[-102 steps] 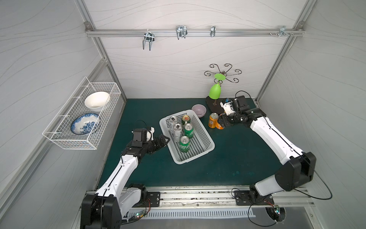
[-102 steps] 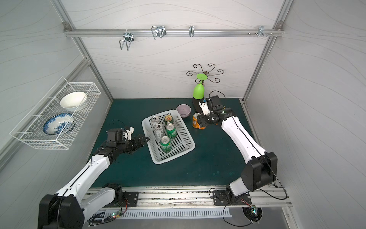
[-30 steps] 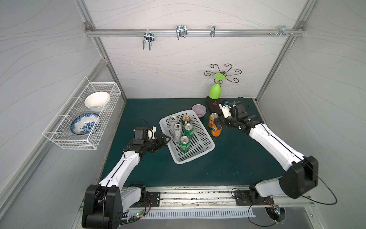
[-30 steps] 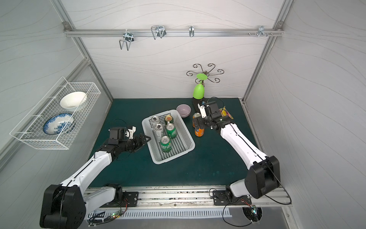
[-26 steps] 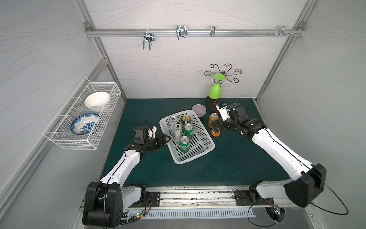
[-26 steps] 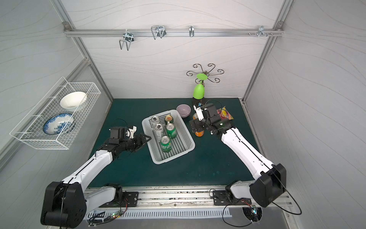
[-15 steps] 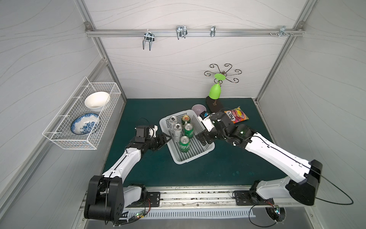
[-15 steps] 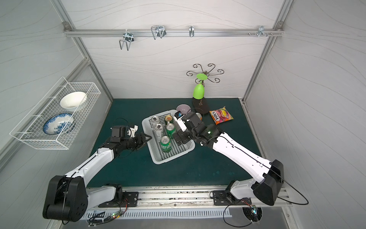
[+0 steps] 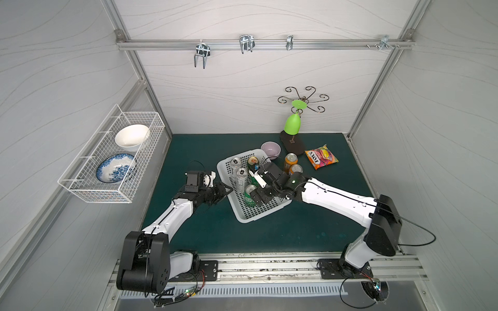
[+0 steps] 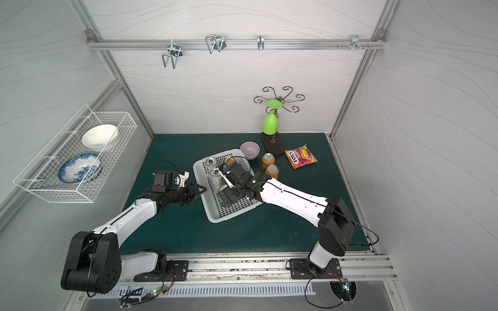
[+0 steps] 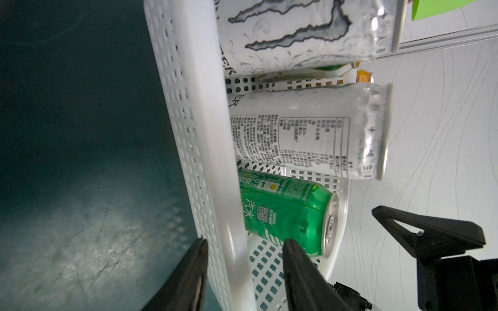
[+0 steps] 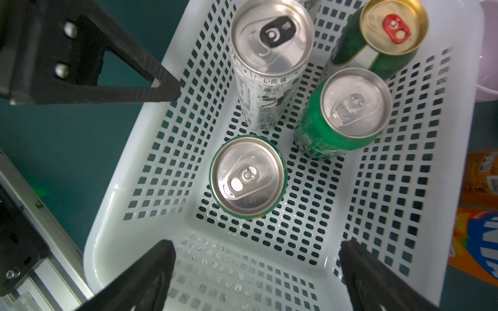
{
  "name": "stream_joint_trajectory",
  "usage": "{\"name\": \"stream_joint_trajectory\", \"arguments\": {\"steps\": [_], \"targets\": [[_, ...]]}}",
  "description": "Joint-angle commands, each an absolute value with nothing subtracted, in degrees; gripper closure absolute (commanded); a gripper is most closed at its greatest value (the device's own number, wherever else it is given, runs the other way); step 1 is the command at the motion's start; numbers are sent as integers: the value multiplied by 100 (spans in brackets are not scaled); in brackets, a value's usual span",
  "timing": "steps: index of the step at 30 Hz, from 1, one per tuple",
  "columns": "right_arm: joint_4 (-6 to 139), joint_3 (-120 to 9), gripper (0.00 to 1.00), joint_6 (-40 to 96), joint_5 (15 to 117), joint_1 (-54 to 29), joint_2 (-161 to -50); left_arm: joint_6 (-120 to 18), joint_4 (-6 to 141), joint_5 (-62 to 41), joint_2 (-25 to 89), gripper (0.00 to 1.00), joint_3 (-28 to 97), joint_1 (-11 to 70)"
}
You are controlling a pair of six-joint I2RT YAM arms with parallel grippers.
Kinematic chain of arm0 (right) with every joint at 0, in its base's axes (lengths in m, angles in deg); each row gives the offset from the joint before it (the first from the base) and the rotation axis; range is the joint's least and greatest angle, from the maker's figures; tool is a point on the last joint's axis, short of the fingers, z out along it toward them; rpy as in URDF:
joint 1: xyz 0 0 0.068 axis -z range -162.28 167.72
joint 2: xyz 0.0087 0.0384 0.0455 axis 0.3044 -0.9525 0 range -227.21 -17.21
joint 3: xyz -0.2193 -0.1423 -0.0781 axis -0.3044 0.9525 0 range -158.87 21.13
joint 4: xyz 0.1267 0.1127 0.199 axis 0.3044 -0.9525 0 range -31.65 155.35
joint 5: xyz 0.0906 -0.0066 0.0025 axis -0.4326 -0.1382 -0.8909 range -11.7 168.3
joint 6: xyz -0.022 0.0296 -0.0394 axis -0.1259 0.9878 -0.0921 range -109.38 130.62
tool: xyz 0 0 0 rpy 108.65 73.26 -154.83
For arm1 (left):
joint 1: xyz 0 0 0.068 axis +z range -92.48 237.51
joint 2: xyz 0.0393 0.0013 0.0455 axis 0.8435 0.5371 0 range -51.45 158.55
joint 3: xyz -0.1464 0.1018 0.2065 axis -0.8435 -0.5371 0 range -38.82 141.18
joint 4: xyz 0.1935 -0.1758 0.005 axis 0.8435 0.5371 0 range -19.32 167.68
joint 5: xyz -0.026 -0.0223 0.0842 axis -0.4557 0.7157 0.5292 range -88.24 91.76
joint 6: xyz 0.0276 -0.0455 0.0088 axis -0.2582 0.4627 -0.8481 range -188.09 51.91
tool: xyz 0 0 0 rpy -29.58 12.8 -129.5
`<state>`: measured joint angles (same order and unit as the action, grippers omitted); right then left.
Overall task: Take out the drinks from the basket
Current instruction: Pick up the drink from the basket.
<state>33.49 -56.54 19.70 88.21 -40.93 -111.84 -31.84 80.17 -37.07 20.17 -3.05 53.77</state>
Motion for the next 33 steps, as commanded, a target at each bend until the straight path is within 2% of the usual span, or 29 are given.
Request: {"name": "stream_joint_trajectory", "arguments": {"steps": [1,10,13,25,33], "targets": [[3533,-5850,1,2119,8883,-4170,-11371,-3250,7795,-3815,2072,54,-76,5395],[3775,-6057,1,2150,9003,-4176,-12073,-3267,7788,-3823,2128,58,-32,5399],[3772,-6130,6,2168,9043,-4173,-12255,-3271,7788,-3824,2106,59,-41,5398],[3939,-6182,8,2223,9069,-4169,-12754,-3276,7788,-3833,2133,60,-38,5400],[3990,-6200,18,2248,9131,-4178,-12892,-3285,7797,-3841,2125,60,-50,5400]]}}
